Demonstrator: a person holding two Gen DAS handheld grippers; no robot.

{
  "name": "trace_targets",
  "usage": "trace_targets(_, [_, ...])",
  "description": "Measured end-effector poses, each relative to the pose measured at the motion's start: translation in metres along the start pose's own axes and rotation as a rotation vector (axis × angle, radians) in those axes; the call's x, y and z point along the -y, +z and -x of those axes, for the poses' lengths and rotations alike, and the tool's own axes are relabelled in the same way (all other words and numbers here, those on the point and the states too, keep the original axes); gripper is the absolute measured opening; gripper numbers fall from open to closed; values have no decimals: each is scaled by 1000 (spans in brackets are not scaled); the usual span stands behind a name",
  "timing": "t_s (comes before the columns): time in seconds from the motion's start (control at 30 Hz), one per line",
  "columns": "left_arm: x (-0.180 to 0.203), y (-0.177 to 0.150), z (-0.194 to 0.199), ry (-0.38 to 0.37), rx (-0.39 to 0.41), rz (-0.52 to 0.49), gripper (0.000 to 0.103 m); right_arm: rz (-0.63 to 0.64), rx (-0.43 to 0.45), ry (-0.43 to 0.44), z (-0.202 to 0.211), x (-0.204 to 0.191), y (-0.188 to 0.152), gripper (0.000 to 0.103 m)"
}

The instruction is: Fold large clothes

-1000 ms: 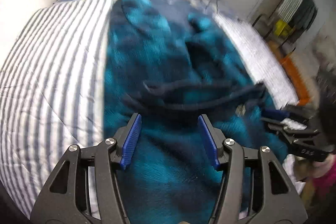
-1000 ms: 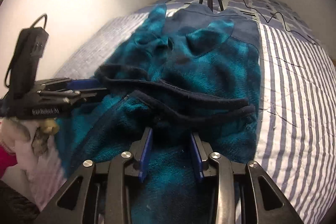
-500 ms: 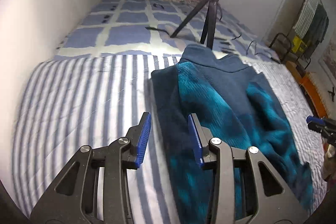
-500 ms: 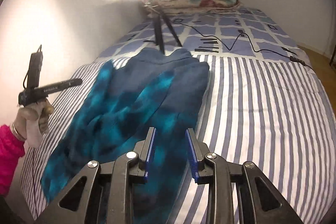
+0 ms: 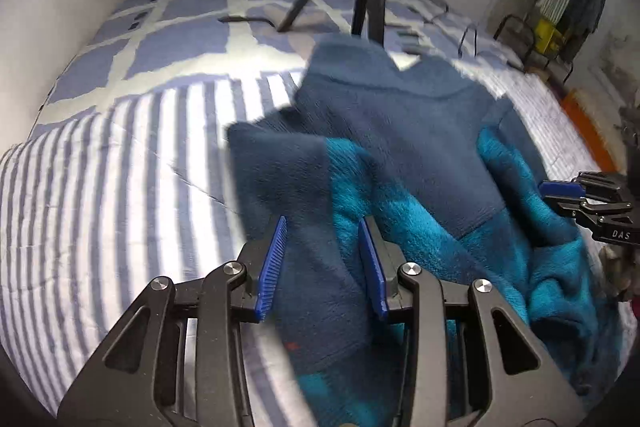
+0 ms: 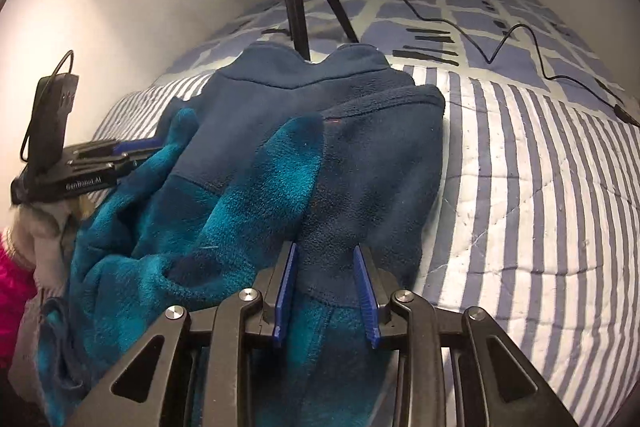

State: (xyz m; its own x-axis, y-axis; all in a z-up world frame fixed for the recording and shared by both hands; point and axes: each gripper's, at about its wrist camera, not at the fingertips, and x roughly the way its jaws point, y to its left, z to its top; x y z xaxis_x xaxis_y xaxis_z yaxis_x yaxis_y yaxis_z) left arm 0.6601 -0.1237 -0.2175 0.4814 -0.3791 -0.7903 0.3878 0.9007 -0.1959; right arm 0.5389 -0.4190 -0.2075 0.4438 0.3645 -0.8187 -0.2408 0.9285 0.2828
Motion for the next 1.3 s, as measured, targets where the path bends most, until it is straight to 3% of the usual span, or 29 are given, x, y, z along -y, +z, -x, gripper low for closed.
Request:
trace_targets(0.03, [-8, 4, 8, -10, 24, 32, 38, 0, 25, 26, 10, 4, 0, 33])
trace_targets(0.1, [-30, 12, 19, -35, 68, 122, 39, -17, 94, 33, 27, 18, 4, 46])
trace_targets(0.17, [-50, 20, 17, -23, 71, 198, 39, -86, 147, 32, 36, 43, 10, 54])
trace_targets(0.3, [-68, 26, -3, -77, 5, 283, 39, -264, 160, 96, 19, 88, 23, 54])
trace_targets(0.53, [-60, 36, -35, -122, -12, 308, 39, -321, 136, 151, -25, 95, 41, 54])
trace_targets(0.6, [-52, 40, -39, -123, -7, 282, 33, -310, 130, 177, -35, 90, 47, 51])
trace_targets(0.63, [-47, 42, -41, -123, -11, 266, 20, -300, 127, 185, -40, 88, 50, 47])
trace_targets(0.7, [-38, 44, -43, -99, -11, 225, 13, -279, 112, 196, -45, 80, 52, 24])
trace_targets(0.77, [-32, 44, -38, -93, 14, 197, 10, -237, 104, 171, -46, 69, 55, 11])
trace_targets(0.9, [-38, 43, -25, -99, 58, 220, 9, -165, 132, 122, -29, 56, 55, 8])
trace_targets(1.3, [-6, 30, 61, -132, 189, 156, 8, -55, 242, 149, 56, 27, 51, 7])
